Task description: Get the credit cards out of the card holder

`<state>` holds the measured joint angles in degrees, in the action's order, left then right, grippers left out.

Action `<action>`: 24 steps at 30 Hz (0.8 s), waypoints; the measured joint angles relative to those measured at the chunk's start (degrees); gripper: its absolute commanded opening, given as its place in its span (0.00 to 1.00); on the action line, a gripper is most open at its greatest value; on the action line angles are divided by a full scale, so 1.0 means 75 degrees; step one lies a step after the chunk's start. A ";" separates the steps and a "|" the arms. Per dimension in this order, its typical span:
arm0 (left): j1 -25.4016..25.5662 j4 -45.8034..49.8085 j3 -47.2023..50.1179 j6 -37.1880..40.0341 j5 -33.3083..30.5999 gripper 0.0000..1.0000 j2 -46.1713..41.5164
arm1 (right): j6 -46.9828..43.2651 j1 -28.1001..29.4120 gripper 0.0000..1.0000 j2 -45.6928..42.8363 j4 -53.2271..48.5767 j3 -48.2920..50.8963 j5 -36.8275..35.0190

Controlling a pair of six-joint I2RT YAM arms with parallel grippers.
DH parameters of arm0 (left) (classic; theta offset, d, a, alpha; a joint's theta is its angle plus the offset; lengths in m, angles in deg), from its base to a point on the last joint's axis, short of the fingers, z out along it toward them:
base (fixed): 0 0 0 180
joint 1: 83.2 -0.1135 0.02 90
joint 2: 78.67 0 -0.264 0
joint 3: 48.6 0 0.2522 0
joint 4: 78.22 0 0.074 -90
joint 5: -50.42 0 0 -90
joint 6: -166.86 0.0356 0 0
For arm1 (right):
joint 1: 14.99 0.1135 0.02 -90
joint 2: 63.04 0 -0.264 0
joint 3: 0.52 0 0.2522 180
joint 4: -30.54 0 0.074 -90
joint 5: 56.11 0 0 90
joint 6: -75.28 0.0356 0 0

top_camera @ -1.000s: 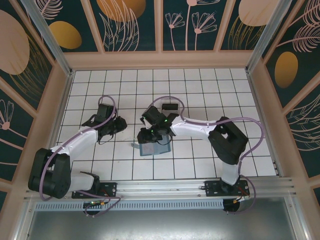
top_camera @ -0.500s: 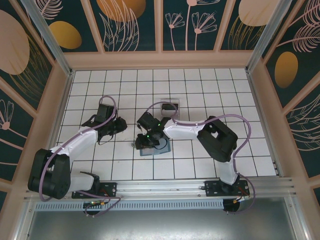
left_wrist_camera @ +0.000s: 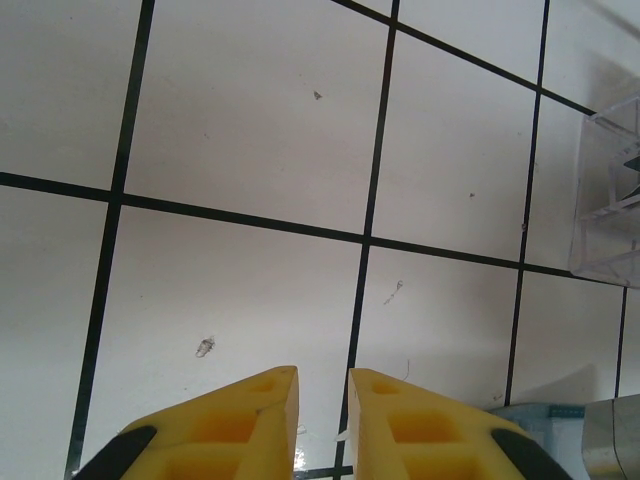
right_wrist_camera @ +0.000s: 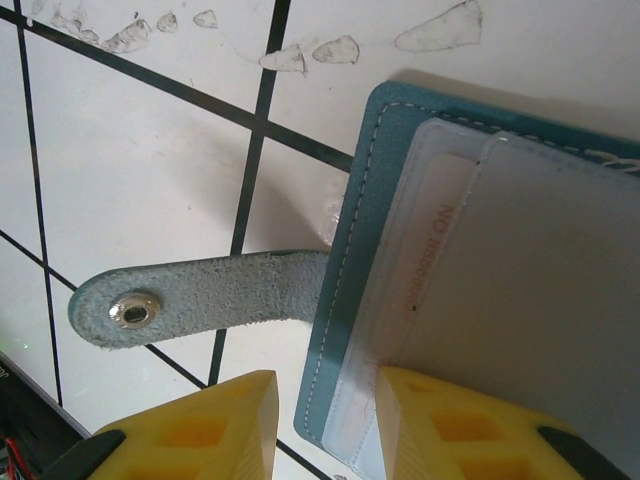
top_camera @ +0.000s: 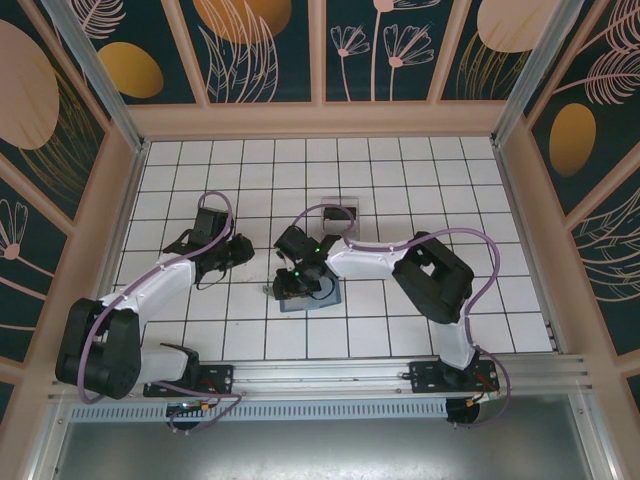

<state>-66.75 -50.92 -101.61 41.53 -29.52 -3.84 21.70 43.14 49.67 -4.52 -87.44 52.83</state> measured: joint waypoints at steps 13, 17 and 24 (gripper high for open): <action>0.0000 0.0000 0.0000 0.0000 0.0067 0.23 -0.0032 | -0.0003 0.0117 0.35 0.0000 -0.0906 -0.0373 -0.0935; 0.0000 0.0000 0.0000 0.0000 0.0146 0.23 -0.0029 | -0.0006 0.0259 0.35 0.0000 -0.1326 -0.0530 -0.1399; 0.0000 0.0000 -0.0009 0.0000 0.0254 0.23 -0.0009 | 0.0000 0.0551 0.36 0.0102 -0.2168 -0.1105 -0.2302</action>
<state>-66.75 -50.92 -101.67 41.53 -27.62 -3.91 21.70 47.27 50.44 -20.78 -95.73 35.57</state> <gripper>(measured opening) 0.229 0.355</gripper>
